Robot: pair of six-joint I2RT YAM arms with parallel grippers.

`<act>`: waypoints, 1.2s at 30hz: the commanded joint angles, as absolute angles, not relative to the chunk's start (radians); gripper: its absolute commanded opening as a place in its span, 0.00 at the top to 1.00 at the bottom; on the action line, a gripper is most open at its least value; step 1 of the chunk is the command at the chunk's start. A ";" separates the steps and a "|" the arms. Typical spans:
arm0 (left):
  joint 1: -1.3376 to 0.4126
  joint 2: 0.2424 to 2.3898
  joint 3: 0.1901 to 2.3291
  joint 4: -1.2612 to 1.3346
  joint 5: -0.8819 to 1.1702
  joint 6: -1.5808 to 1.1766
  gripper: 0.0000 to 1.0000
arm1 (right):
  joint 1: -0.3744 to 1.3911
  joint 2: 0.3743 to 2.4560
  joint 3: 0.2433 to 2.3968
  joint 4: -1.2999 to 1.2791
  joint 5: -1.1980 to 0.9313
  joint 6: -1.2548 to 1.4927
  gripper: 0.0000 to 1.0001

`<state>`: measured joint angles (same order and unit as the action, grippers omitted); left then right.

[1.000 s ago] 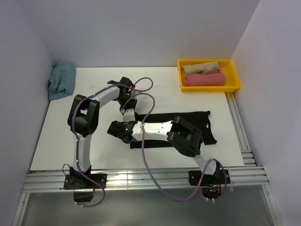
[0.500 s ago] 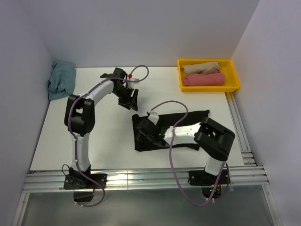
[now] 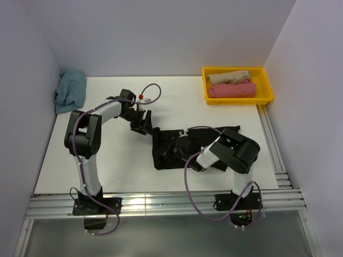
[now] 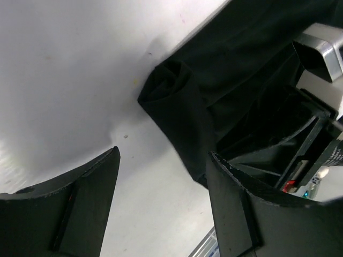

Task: Roll the t-shirts
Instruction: Roll the tshirt

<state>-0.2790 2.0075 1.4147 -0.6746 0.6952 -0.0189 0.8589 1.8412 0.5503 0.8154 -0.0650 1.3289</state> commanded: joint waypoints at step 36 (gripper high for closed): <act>-0.426 2.097 1.591 -0.856 0.342 -0.011 1.00 | 0.994 1.675 1.026 -0.226 0.426 0.974 0.39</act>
<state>-0.4103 2.0918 1.5463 -0.8040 0.4049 -0.0360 0.9611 1.6730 0.9356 0.0635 0.2481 1.0679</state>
